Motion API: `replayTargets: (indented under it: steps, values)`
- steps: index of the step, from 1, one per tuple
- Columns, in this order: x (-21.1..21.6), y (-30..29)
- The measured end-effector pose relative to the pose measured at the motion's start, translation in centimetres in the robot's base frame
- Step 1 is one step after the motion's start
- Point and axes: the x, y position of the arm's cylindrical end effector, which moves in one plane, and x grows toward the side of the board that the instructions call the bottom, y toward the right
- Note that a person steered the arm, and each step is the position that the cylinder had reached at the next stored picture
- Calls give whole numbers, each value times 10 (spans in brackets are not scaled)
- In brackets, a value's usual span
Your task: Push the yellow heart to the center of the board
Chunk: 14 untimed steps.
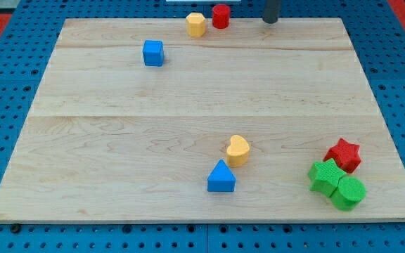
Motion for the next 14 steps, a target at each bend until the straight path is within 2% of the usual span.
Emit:
replayTargets:
  steps: [1, 2, 3, 4, 5, 6, 8, 12, 14]
  values:
    - [97, 14]
    - [200, 1]
    - [278, -12]
    - [312, -26]
    - [316, -29]
    - [348, -43]
    - [339, -103]
    - [283, -105]
    - [243, -137]
